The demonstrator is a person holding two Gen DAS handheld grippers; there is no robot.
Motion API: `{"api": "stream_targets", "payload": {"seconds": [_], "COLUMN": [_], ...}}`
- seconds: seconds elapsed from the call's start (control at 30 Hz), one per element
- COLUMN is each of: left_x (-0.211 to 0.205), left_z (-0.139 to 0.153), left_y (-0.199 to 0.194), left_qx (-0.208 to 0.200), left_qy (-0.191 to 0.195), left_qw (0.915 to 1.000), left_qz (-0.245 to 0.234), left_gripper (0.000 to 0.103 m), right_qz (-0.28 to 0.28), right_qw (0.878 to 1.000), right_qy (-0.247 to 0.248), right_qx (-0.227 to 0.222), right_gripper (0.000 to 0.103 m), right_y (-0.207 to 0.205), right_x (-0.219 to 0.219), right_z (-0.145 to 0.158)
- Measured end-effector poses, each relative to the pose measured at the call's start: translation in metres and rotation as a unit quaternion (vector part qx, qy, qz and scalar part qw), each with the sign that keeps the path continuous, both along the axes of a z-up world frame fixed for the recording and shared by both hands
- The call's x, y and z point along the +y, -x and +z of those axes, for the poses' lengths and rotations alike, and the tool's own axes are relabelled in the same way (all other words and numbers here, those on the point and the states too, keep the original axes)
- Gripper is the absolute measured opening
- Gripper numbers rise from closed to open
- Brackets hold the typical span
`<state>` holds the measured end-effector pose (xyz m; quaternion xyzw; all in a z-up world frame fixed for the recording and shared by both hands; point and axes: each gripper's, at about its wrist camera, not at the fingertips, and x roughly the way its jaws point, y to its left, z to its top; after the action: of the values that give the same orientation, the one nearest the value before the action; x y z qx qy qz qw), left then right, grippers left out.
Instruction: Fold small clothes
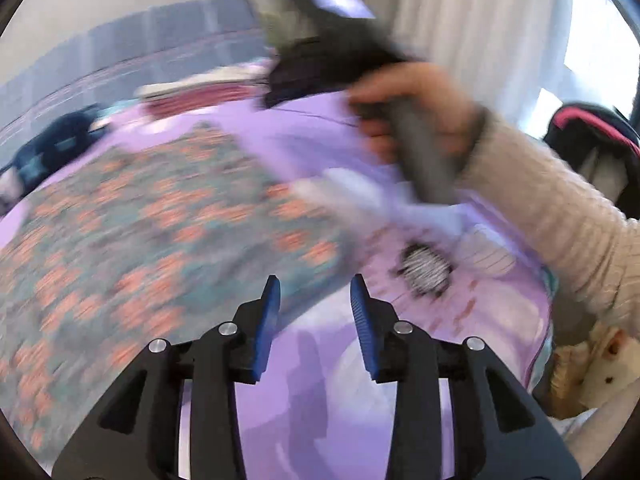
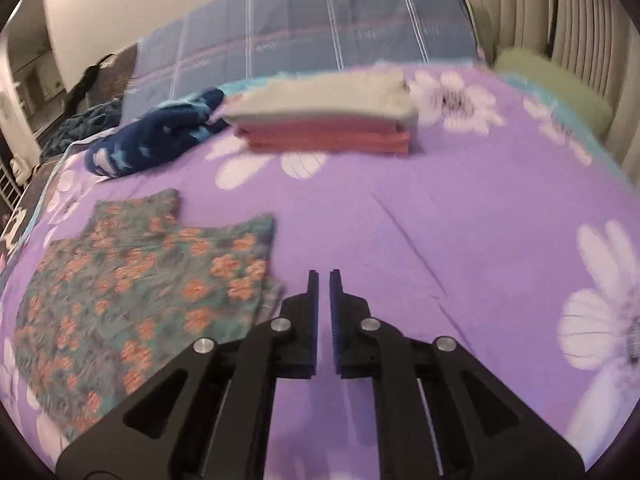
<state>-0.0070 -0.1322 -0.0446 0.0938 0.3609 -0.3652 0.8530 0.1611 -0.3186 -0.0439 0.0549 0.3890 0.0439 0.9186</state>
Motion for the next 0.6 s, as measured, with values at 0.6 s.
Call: {"api": "stream_targets", "payload": {"seconds": [0.6], "left_x": [0.341], "left_z": [-0.012], "left_y": [0.026], "left_qx": [0.033], "left_qy": [0.101], "left_qw": [0.9191], "left_qz": [0.379], "left_gripper": [0.036], "right_qz": [0.434], "right_qw": [0.890], "right_qy": [0.122], "right_qx": [-0.069], "right_gripper": [0.030], "right_y": [0.146], "right_x": [0.362], "right_z": [0.003]}}
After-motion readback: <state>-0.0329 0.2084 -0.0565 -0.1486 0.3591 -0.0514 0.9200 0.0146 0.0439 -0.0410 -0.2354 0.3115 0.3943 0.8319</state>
